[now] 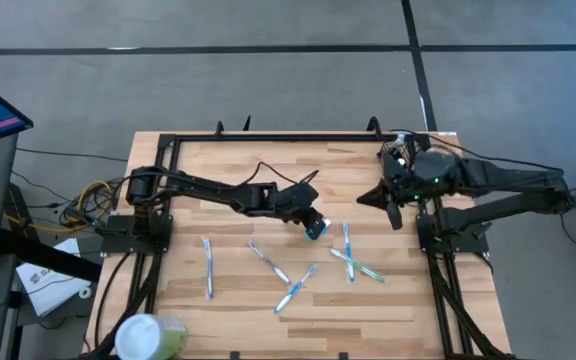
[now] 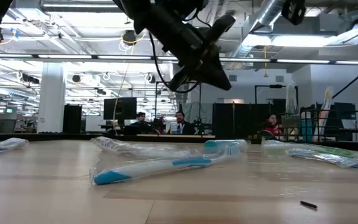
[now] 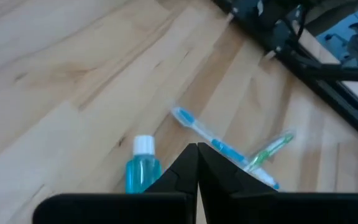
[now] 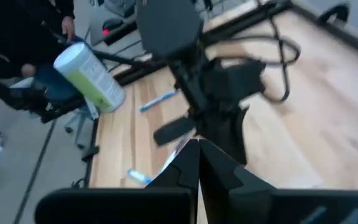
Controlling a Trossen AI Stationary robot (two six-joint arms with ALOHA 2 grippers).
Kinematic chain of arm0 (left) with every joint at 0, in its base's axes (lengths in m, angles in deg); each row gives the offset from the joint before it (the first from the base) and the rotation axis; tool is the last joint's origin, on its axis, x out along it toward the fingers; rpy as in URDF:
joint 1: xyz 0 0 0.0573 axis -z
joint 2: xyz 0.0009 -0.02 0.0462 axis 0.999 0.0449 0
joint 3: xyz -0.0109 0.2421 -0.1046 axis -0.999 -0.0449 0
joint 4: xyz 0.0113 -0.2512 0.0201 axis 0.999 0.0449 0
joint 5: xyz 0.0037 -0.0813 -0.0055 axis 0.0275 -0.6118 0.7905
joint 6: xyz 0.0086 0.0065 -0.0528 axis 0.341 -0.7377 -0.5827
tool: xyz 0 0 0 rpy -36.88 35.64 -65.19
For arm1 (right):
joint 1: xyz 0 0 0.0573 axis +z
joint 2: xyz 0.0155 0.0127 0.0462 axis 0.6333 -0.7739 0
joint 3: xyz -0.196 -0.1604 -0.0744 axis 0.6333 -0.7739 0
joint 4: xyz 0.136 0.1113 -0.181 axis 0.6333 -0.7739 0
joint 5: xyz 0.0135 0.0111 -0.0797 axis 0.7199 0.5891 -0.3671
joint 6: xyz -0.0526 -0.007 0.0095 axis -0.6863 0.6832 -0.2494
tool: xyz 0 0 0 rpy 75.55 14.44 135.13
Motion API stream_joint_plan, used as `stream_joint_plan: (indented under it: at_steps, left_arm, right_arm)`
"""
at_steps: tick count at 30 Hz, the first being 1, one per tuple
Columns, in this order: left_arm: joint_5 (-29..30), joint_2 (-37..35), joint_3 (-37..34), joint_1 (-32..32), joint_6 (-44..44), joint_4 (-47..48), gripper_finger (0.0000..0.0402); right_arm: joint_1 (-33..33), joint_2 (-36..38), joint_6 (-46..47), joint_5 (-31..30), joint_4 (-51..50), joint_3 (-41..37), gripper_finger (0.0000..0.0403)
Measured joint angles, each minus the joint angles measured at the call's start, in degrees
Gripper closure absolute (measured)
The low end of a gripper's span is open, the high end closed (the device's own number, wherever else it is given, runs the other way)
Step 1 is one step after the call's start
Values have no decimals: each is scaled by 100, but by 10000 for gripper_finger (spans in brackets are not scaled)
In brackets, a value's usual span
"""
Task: Pick & Place toothbrushing station
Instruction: Put the mouthwash in the middle section of wire organizer
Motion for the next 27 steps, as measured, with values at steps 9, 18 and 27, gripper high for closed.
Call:
stream_joint_plan:
  at_steps: [9, 18, 27]
  left_arm:
    - [-906, 349, 21, -304, -441, 125, 347]
    - [-133, 612, 259, -47, 386, 117, 161]
    - [777, 681, 258, 446, 1741, 162, 132]
  right_arm:
    - [-562, -73, -276, -3, -225, 295, 403]
    - [-902, -73, -346, -2, -680, 295, 403]
    - [-931, -73, -346, -2, -766, 295, 403]
